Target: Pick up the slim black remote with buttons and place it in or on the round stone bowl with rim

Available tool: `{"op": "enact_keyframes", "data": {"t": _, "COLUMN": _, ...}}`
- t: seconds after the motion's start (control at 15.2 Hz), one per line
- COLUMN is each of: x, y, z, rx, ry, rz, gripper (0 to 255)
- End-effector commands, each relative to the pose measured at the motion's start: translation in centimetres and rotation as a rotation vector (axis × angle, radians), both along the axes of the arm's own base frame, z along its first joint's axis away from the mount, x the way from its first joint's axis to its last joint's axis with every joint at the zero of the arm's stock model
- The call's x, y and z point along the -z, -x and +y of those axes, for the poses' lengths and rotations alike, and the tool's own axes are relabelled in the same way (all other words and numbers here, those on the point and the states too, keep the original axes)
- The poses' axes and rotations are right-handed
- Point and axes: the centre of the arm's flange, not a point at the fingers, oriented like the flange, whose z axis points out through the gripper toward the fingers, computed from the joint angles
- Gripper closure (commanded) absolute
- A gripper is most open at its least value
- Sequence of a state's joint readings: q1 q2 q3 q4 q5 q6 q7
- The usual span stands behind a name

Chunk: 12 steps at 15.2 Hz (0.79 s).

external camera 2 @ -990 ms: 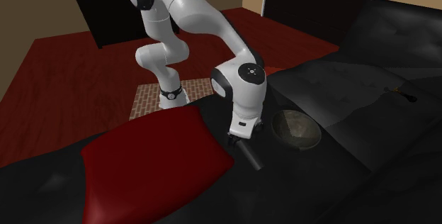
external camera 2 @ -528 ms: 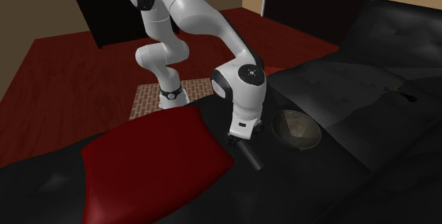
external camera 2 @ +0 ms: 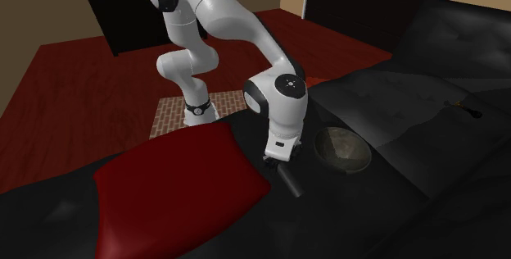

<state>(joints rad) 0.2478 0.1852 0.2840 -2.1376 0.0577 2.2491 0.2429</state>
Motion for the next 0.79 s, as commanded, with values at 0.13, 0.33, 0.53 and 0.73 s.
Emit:
{"op": "enact_keyframes", "data": {"t": 0.13, "x": -0.4, "y": 0.1, "z": 0.1, "rx": -0.002, "ry": 0.001, "rz": 0.004, "gripper": 255}}
{"op": "enact_keyframes", "data": {"t": 0.33, "x": -2.0, "y": 0.1, "z": 0.1, "rx": -0.002, "ry": 0.001, "rz": 0.004, "gripper": 255}}
{"op": "enact_keyframes", "data": {"t": 0.53, "x": -3.5, "y": 0.1, "z": 0.1, "rx": -0.002, "ry": 0.001, "rz": 0.004, "gripper": 255}}
{"op": "enact_keyframes", "data": {"t": 0.73, "x": -5.1, "y": 0.1, "z": 0.1, "rx": -0.002, "ry": 0.001, "rz": 0.004, "gripper": 255}}
